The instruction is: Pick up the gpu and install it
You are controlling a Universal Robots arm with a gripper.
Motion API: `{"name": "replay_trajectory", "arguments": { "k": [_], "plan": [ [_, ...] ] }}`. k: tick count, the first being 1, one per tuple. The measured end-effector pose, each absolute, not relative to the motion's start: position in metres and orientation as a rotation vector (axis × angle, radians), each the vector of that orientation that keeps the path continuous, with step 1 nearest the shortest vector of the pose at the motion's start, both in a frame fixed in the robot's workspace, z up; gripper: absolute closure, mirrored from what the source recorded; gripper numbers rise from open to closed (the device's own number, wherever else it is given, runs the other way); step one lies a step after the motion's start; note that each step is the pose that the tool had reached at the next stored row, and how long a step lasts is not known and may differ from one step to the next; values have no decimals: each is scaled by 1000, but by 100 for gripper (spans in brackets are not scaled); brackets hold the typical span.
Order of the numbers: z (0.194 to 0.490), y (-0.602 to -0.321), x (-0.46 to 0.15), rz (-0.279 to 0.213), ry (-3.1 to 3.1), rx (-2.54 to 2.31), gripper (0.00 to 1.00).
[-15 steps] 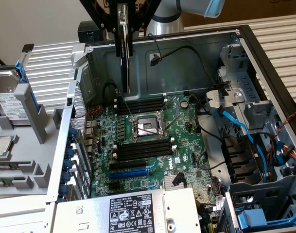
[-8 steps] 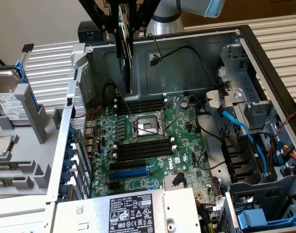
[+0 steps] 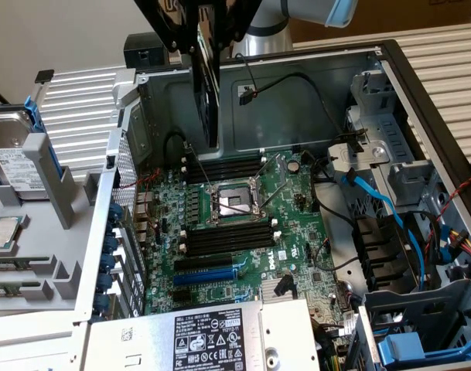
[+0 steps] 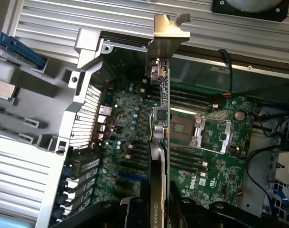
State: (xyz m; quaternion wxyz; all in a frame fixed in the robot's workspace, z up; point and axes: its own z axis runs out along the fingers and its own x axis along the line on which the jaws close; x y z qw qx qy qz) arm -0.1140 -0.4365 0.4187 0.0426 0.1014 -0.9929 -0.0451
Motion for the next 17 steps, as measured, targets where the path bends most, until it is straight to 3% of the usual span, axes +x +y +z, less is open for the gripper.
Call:
{"name": "replay_trajectory", "arguments": {
  "k": [17],
  "plan": [
    [418, -436, -108, -121, -2966, 683, 73]
  ]
}}
